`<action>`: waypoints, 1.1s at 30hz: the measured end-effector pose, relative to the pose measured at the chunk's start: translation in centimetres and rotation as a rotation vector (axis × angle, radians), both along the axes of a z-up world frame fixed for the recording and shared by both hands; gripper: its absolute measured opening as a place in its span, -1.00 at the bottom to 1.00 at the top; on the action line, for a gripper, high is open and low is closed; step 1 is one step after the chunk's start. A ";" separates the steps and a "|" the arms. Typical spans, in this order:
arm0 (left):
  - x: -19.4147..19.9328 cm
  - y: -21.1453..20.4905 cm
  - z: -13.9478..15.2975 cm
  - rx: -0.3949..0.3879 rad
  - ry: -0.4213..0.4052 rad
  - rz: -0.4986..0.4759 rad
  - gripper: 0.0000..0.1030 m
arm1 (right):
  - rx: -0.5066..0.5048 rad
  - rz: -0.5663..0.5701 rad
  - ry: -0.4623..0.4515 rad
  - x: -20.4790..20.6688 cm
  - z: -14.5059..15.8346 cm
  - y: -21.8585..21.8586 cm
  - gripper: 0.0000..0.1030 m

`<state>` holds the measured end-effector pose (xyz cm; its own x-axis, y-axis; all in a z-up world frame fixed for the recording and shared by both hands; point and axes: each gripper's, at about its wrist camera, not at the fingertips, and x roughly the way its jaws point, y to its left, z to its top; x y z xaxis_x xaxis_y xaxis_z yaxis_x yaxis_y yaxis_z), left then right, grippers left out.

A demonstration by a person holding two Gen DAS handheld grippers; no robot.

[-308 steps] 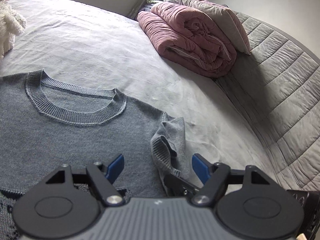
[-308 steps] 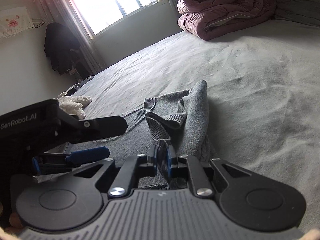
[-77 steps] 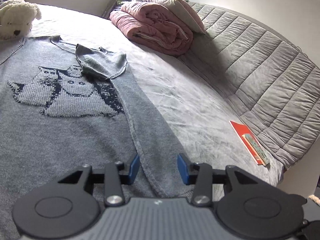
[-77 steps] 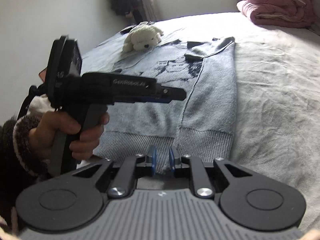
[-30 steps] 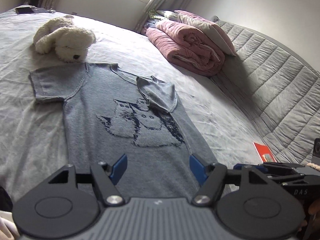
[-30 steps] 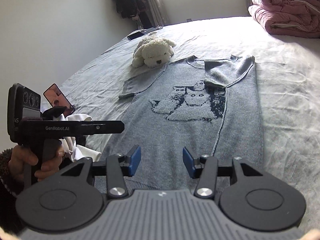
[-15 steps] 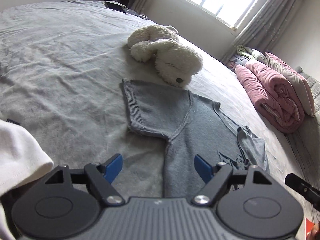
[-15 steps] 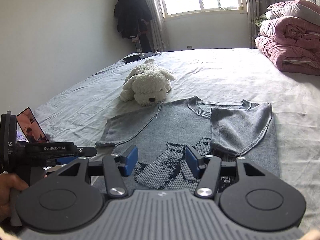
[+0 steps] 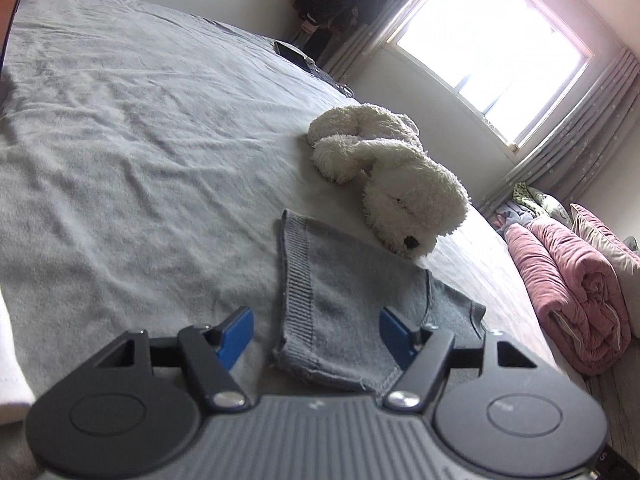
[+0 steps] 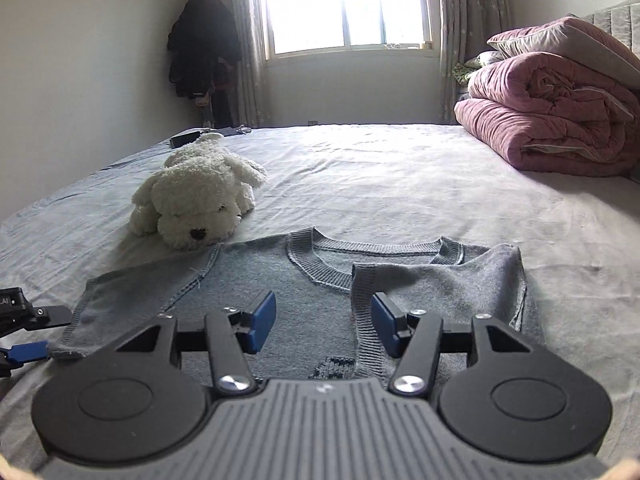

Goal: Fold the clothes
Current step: 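Move the left tool to the other short sleeve and grasp its cuff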

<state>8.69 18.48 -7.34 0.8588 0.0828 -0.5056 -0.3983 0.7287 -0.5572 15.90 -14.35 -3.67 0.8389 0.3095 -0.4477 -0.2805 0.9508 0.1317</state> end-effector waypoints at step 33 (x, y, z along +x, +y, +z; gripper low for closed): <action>5.8 -10.8 4.9 0.166 -0.018 -0.377 -0.89 | 0.405 -0.036 0.224 3.1 -2.2 -4.0 0.22</action>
